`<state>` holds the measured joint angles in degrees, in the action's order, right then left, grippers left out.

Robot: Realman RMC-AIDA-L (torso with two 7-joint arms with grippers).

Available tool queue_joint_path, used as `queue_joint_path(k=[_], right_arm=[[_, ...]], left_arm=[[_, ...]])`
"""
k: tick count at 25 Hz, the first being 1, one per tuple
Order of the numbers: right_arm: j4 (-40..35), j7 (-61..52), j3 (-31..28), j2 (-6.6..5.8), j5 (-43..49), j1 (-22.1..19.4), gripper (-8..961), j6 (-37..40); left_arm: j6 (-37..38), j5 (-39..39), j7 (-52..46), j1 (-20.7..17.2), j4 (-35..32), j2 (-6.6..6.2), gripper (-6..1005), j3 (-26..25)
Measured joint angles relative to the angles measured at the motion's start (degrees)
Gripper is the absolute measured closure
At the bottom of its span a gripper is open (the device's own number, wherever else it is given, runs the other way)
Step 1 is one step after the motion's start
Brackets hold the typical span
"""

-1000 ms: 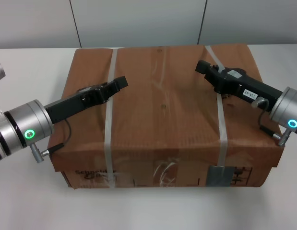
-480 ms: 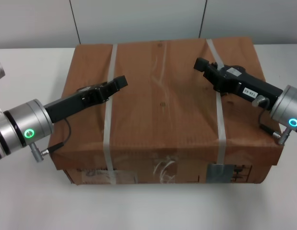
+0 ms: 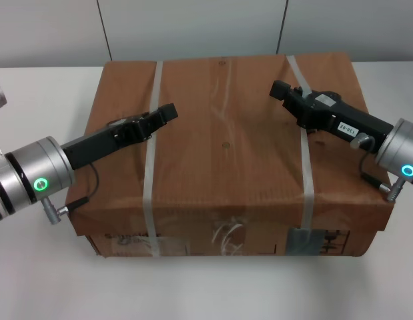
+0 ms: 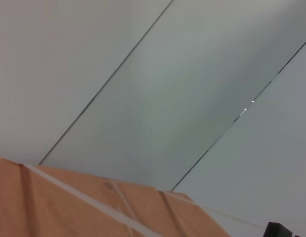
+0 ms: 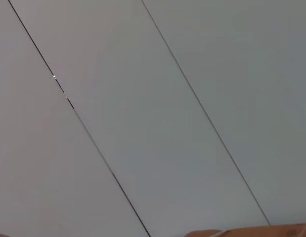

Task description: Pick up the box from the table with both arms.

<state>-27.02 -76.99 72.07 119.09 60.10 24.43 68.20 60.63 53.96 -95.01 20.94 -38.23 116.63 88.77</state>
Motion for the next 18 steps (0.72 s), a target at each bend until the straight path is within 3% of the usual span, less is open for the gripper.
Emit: queue_joint_path(k=[18], right_arm=[[0.0, 0.0, 0.0, 0.00, 0.0, 0.0, 954, 0.0]], left_arm=[[0.0, 0.0, 0.0, 0.1, -0.1, 0.08, 904, 0.0]])
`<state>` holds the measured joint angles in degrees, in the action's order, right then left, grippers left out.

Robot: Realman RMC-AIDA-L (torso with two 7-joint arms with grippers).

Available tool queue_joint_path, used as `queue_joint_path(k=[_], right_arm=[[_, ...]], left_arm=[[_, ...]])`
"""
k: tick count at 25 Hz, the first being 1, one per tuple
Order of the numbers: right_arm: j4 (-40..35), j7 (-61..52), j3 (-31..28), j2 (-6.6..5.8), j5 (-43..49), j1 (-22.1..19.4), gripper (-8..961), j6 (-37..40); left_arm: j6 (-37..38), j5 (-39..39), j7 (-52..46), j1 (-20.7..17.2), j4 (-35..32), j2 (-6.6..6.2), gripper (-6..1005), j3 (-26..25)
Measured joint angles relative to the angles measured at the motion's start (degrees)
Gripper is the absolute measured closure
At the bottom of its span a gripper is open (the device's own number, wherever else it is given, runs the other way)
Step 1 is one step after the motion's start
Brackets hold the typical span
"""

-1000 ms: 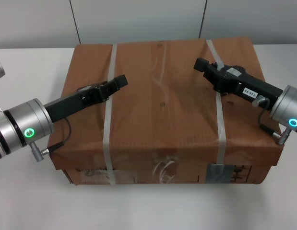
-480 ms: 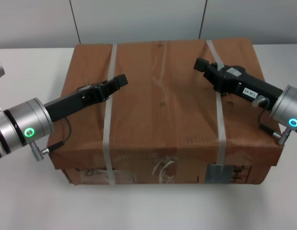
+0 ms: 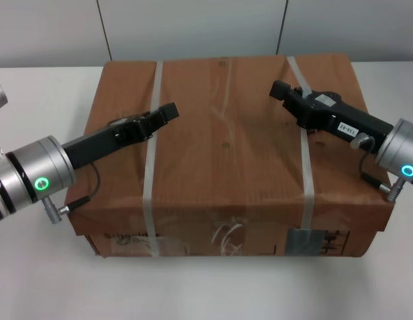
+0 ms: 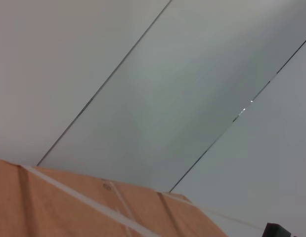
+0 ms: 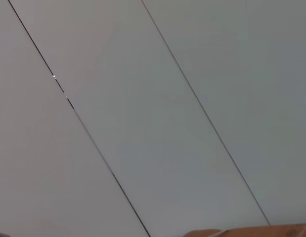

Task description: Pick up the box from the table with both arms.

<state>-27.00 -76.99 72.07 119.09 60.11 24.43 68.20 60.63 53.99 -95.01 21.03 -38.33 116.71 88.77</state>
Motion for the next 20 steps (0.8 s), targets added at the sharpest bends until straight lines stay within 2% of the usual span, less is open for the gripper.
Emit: queue_joint_path(k=[20], right_arm=[[0.0, 0.0, 0.0, 0.00, 0.0, 0.0, 954, 0.0]], left_arm=[[0.0, 0.0, 0.0, 0.0, 0.2, 0.01, 903, 0.0]])
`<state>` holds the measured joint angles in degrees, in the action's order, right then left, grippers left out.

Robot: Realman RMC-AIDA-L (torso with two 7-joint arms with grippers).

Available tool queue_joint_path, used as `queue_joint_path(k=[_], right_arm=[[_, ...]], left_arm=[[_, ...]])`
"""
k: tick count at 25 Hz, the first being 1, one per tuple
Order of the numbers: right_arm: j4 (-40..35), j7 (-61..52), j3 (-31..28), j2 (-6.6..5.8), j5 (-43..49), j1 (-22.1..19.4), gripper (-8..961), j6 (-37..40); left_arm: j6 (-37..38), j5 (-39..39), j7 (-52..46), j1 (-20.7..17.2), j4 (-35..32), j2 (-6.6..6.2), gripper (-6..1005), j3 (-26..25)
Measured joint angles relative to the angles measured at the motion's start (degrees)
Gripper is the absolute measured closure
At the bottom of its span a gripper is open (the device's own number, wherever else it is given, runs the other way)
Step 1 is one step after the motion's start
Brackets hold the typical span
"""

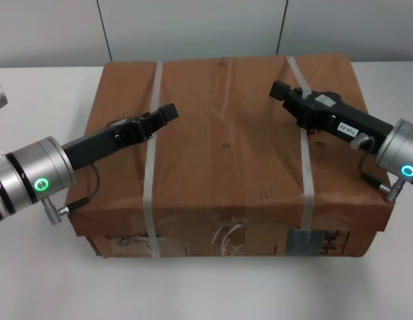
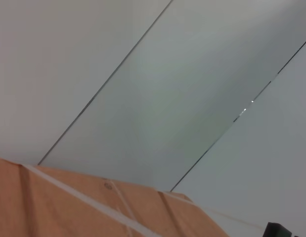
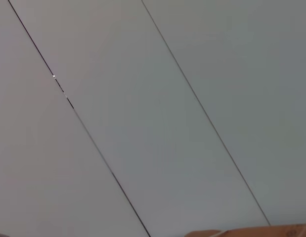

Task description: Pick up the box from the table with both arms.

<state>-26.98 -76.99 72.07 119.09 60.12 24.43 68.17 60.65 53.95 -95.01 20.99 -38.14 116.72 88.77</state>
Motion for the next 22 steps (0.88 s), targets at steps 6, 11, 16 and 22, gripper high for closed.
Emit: queue_joint_path(k=[6, 11, 16, 22], right_arm=[[0.0, 0.0, 0.0, 0.00, 0.0, 0.0, 954, 0.0], [0.0, 0.0, 0.0, 0.00, 0.0, 0.0, 954, 0.0], [0.0, 0.0, 0.0, 0.00, 0.0, 0.0, 954, 0.0], [0.0, 0.0, 0.0, 0.00, 0.0, 0.0, 954, -0.2]], left_arm=[[0.0, -0.1, 0.0, 0.0, 0.1, 0.00, 903, 0.0], [0.0, -0.2, 0.0, 0.0, 0.2, 0.00, 903, 0.0], [0.0, -0.2, 0.0, 0.0, 0.2, 0.00, 903, 0.0], [0.0, -0.3, 0.0, 0.0, 0.2, 0.00, 903, 0.0]])
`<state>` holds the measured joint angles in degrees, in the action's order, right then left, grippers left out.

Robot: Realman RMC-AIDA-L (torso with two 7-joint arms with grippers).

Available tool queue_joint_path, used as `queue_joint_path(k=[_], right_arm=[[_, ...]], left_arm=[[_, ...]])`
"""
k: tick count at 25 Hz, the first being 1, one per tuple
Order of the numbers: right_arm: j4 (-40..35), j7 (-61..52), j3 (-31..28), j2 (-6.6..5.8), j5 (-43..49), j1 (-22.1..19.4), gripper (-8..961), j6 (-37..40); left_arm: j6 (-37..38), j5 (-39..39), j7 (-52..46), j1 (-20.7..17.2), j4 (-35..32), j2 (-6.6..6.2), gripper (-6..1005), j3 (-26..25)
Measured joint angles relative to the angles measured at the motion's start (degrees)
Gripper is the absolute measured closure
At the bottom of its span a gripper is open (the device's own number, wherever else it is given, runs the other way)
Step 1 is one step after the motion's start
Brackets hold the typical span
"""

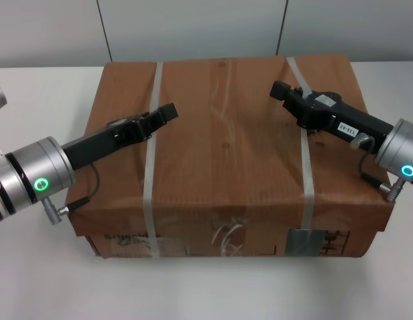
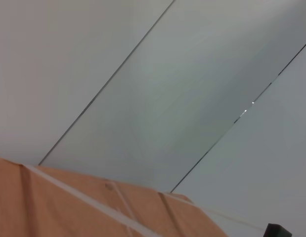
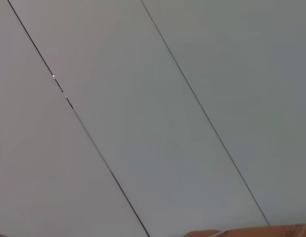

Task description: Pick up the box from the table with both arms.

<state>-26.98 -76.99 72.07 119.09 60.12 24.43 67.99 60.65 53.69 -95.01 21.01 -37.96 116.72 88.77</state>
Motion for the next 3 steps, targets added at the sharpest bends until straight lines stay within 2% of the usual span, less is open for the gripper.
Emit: queue_joint_path(k=[3], right_arm=[[0.0, 0.0, 0.0, 0.00, 0.0, 0.0, 954, -0.2]], left_arm=[[0.0, 0.0, 0.0, 0.0, 0.0, 0.00, 903, 0.0]])
